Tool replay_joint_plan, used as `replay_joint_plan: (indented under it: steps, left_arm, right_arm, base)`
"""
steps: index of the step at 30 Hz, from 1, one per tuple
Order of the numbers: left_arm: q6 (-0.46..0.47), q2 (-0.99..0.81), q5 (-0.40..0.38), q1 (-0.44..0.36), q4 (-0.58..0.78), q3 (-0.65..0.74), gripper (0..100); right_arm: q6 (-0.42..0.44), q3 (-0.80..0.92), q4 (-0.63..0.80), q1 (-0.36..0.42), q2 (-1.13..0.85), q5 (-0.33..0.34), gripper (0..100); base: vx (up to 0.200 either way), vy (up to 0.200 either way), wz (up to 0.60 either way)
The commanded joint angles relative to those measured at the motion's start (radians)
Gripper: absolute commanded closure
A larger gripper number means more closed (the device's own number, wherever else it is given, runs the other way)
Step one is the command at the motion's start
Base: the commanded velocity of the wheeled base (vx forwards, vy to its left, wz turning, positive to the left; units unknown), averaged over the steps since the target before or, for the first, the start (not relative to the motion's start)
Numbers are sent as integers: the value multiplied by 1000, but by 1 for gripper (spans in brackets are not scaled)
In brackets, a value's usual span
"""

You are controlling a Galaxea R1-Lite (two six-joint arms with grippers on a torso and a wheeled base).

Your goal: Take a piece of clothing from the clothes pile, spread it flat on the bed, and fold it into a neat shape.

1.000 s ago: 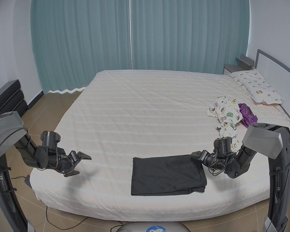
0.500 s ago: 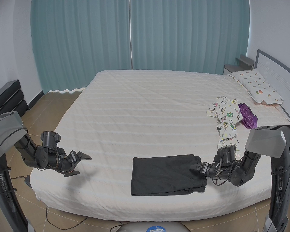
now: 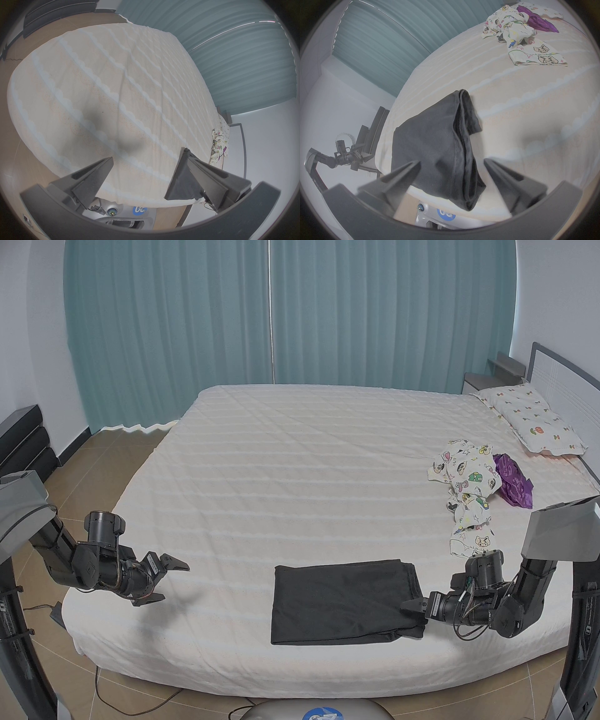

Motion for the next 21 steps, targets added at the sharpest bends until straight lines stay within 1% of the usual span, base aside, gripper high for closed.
replay_joint_plan:
  steps: [1, 6, 18, 19, 21]
  left_arm:
    - [0, 2, 0, 0, 0, 0, 0]
    - [0, 3, 0, 0, 0, -3, 0]
    - [1, 8, 4, 0, 0, -3, 0]
    - [1, 8, 4, 0, 0, -3, 0]
    - [1, 8, 4, 0, 0, -3, 0]
  right_arm:
    - [-16, 32, 3, -7, -14, -2, 100]
    - [-59, 70, 12, -34, -40, -2, 100]
    - [-82, 90, 11, -31, -38, 2, 100]
    - [-83, 90, 3, -30, -37, 4, 0]
    - [-83, 90, -1, -30, -46, 13, 0]
  base:
    - [0, 0, 0]
    - [0, 0, 0]
    - [0, 0, 0]
    - [0, 0, 0]
    - [0, 0, 0]
